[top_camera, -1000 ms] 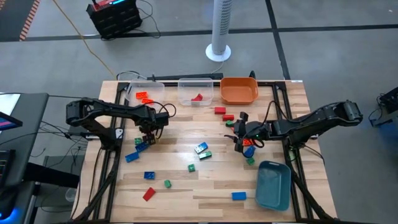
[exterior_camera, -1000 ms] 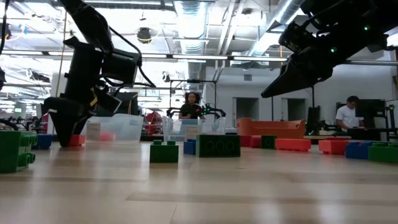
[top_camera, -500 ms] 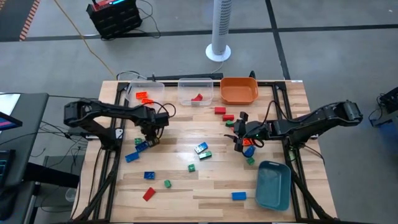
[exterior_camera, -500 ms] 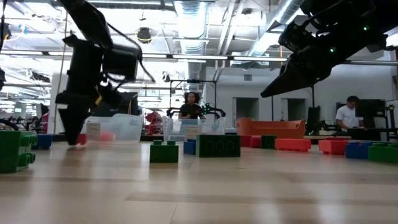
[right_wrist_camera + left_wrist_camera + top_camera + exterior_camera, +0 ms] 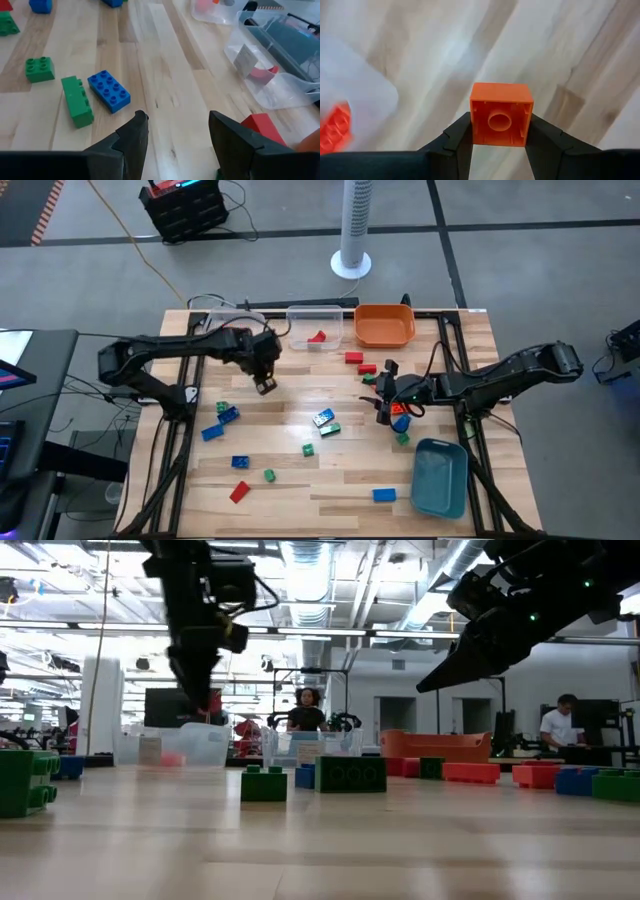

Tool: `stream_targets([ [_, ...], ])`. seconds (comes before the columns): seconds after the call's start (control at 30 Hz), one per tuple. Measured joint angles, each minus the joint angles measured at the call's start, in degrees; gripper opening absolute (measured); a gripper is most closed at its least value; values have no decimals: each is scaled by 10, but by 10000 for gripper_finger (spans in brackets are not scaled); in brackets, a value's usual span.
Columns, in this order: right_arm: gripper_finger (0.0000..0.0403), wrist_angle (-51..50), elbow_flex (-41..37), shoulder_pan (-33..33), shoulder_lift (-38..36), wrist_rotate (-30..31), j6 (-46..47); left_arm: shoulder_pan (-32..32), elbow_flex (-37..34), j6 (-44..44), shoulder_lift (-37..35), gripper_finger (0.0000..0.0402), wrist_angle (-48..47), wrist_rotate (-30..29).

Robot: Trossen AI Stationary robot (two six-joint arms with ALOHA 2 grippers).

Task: Sort blocks
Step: Put the orange game piece into the left transparent bin

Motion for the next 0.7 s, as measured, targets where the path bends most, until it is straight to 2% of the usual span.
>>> stream_targets([
  [0.37,218,-1,0,0,0,-6,5,58,138,53,97,141,19,70],
  [0.53,218,-3,0,0,0,-7,6,78,175,56,134,141,16,105],
  [0.7,218,-6,0,0,0,-8,9,97,192,66,146,141,8,111],
])
